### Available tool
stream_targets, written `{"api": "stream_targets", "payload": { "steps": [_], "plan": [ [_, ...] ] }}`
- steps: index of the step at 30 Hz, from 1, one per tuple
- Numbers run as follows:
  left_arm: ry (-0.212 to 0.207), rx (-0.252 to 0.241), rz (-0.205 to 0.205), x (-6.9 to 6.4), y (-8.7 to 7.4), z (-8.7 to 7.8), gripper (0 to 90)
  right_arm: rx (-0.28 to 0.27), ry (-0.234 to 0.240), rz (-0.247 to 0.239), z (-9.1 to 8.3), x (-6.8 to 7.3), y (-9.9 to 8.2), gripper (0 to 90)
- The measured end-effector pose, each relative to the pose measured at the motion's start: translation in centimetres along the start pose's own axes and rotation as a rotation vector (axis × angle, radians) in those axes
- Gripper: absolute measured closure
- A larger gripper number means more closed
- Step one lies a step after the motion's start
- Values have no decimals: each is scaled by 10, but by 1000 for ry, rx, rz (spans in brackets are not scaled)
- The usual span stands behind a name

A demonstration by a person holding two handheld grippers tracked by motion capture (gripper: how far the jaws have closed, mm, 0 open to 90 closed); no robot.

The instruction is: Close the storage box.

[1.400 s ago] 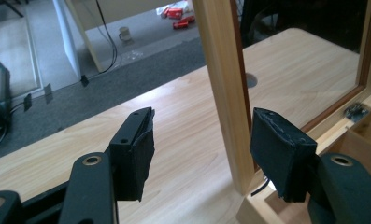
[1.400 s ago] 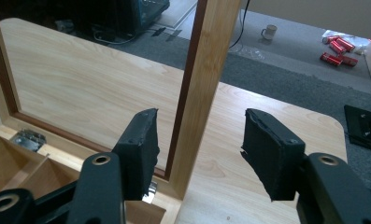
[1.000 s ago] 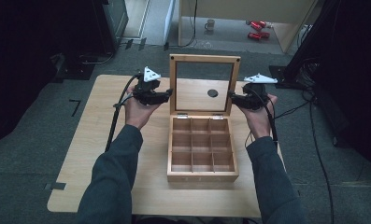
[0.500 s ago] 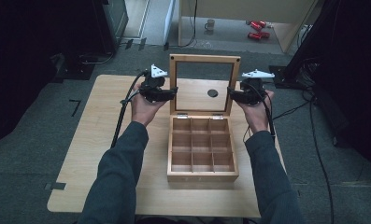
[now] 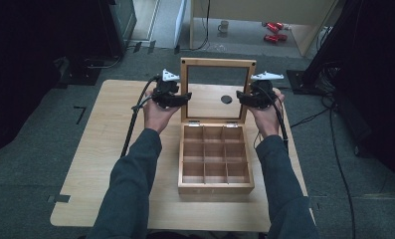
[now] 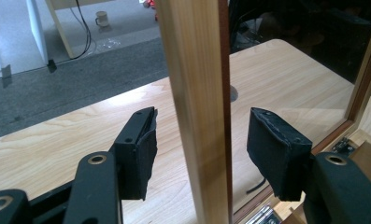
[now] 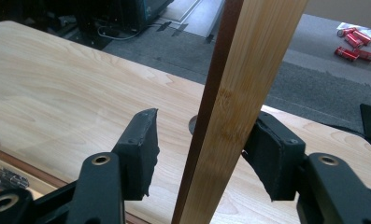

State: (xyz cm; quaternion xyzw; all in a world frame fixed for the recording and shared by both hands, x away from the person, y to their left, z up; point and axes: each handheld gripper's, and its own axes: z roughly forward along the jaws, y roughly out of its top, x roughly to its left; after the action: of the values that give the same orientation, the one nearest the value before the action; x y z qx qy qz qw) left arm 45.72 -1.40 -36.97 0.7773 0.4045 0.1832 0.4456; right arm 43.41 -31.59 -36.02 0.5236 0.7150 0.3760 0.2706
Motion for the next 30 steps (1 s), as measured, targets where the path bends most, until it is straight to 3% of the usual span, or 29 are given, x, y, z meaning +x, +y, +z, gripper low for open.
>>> {"api": "stream_targets", "payload": {
  "steps": [10, 19, 30],
  "plan": [
    [12, 22, 14, -10, 7, 9, 447, 0, 16, 6, 1, -5, 1, 478],
    [17, -24, -28, -12, 2, 0, 520, -11, 13, 6, -8, -1, -1, 499],
    [43, -83, 45, -26, -11, -18, 539, -50, 19, -18, -29, 4, -11, 521]
  ]
}}
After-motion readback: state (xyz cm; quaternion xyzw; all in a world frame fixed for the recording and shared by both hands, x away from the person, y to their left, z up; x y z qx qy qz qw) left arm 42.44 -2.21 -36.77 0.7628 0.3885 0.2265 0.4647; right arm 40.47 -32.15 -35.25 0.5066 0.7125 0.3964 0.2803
